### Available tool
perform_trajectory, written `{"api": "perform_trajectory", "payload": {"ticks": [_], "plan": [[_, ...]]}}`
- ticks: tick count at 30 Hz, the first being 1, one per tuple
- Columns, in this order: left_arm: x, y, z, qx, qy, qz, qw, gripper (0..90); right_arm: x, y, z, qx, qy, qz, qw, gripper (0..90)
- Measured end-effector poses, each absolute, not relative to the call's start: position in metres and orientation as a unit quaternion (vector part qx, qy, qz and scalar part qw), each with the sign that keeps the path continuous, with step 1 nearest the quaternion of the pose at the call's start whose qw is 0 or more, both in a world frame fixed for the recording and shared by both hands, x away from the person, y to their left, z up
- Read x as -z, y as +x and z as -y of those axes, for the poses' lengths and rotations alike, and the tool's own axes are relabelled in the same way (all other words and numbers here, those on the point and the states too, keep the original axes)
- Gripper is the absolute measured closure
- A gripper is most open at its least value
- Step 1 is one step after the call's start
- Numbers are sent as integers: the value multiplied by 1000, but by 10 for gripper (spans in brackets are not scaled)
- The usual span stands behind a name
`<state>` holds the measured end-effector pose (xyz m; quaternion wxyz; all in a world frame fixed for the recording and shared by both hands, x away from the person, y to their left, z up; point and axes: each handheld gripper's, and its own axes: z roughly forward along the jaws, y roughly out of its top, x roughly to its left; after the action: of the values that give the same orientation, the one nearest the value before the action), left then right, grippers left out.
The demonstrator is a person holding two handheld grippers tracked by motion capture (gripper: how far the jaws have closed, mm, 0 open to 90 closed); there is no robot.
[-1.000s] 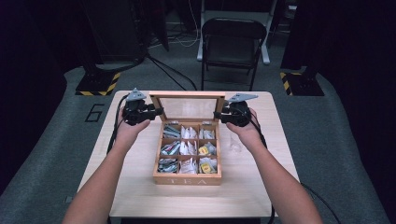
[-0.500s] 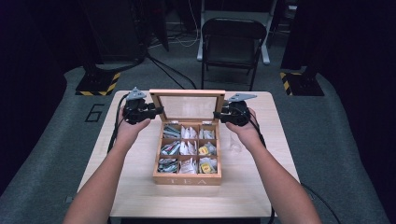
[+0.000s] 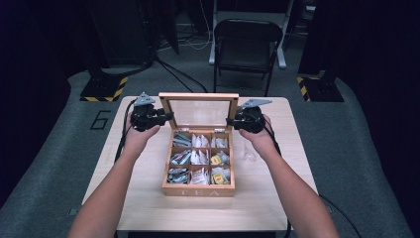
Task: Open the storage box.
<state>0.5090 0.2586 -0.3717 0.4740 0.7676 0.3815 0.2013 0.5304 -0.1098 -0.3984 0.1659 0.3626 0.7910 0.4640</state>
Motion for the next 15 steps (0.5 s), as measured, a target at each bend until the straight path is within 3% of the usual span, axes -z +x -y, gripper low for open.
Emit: {"api": "perform_trajectory", "payload": {"ticks": [15], "plan": [[383, 518, -255, -197, 775, -391, 455, 606, 398, 534, 110, -463, 364, -792, 162, 615]]}}
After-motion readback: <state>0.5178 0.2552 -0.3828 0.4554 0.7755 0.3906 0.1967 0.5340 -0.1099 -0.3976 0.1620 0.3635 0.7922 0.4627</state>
